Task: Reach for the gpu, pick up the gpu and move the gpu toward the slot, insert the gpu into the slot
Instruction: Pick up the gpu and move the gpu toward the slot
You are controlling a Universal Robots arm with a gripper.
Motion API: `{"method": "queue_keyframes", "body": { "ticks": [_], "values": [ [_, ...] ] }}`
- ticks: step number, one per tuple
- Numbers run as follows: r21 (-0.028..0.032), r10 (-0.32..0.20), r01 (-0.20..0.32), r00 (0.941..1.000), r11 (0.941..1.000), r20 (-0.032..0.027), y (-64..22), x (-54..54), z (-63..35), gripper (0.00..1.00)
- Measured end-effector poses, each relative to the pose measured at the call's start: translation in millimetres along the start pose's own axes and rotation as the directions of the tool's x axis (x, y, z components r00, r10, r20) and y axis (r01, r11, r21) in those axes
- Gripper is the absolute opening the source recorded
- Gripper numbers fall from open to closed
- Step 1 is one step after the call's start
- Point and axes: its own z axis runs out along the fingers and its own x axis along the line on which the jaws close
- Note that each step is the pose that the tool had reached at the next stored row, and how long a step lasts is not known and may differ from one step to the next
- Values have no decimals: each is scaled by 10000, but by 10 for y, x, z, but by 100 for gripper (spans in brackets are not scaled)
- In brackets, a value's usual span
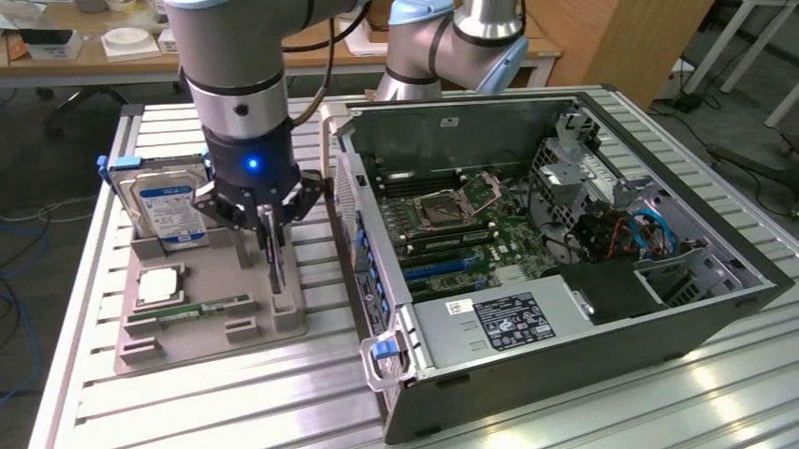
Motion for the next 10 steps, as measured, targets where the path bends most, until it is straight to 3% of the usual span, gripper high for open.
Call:
{"method": "queue_keyframes", "body": {
  "ticks": [4, 10],
  "values": [
    [0, 0, 0, 10000, 10000, 0, 4, -2, -99, 26],
    [0, 0, 0, 10000, 10000, 0, 7, -3, -171, 26]
  ]
}}
